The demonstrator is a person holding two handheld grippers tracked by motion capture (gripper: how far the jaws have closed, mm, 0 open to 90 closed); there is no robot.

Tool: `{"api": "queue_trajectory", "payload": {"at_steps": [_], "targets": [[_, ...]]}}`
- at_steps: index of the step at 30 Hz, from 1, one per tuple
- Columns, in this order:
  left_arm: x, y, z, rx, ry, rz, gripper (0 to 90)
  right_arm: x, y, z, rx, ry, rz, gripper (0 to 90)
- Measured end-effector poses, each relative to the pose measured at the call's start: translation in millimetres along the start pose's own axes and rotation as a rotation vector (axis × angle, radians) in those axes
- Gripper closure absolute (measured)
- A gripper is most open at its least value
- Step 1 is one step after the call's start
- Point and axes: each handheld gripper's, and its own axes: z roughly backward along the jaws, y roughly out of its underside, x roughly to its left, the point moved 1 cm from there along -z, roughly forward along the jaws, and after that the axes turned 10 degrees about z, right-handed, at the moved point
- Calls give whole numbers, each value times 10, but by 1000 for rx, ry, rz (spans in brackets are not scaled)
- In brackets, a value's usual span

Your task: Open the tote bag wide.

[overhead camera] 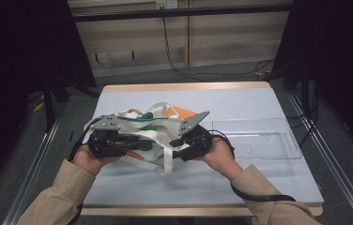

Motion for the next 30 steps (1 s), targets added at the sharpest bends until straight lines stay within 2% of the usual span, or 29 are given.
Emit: {"api": "queue_trajectory", "payload": {"at_steps": [1, 2, 5, 12, 14, 19, 23, 27, 30], "targets": [[0, -2, 24, 4, 1, -3, 707, -3, 3, -9, -1, -12, 11, 749], [-5, -5, 45, -5, 4, 9, 696, -5, 6, -19, -5, -14, 14, 781], [-10, -27, 130, -12, -2, 1, 662, -9, 11, -33, 18, -25, 17, 829], [31, -68, 262, -37, -13, 20, 585, -6, 29, -64, 43, -51, 14, 843], [32, -87, 302, -60, -9, 32, 544, 4, 42, -79, 52, -62, 5, 857], [62, -124, 330, -53, -52, 10, 479, 26, 77, -107, 71, -85, 18, 865], [75, -136, 323, -47, -80, -11, 416, 36, 83, -113, 75, -82, 13, 865], [86, -145, 315, -49, -79, -9, 389, 32, 95, -111, 69, -90, 17, 865], [80, -166, 325, -39, -97, -24, 367, 46, 106, -107, 80, -99, 11, 864]]}}
